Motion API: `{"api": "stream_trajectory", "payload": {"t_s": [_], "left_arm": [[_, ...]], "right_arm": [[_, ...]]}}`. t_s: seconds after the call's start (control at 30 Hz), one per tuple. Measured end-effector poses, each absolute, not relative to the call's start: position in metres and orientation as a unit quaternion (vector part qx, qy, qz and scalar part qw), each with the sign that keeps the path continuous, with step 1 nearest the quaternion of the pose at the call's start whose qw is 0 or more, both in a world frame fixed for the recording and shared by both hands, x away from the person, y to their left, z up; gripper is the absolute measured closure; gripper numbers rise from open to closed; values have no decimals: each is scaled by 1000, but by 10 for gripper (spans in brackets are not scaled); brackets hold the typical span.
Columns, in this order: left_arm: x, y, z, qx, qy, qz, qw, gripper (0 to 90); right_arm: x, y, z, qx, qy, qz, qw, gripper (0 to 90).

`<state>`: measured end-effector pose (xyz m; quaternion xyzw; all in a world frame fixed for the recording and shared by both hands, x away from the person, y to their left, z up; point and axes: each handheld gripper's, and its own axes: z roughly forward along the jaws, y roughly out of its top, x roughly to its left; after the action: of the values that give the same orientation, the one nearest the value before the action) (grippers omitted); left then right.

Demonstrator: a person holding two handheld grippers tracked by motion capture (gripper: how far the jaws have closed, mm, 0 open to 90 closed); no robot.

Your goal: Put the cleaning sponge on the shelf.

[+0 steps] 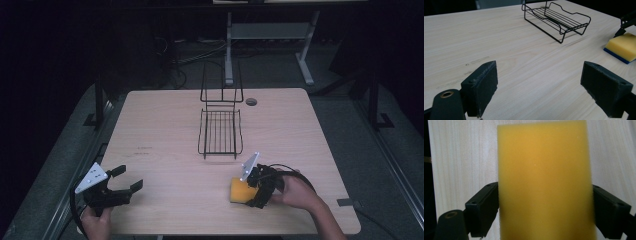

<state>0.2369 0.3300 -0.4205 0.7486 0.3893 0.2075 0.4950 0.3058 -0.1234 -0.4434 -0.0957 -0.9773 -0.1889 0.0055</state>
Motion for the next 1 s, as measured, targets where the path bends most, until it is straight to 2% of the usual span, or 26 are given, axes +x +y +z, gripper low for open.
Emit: {"api": "stream_trajectory", "payload": {"t_s": [0.17, 1.0], "left_arm": [[236, 330, -421, 749, 390, 207, 495, 134], [237, 328, -421, 749, 388, 208, 495, 134]], "right_arm": [[304, -124, -443, -92, -977, -190, 4, 210], [321, -113, -417, -82, -973, -214, 5, 215]]}}
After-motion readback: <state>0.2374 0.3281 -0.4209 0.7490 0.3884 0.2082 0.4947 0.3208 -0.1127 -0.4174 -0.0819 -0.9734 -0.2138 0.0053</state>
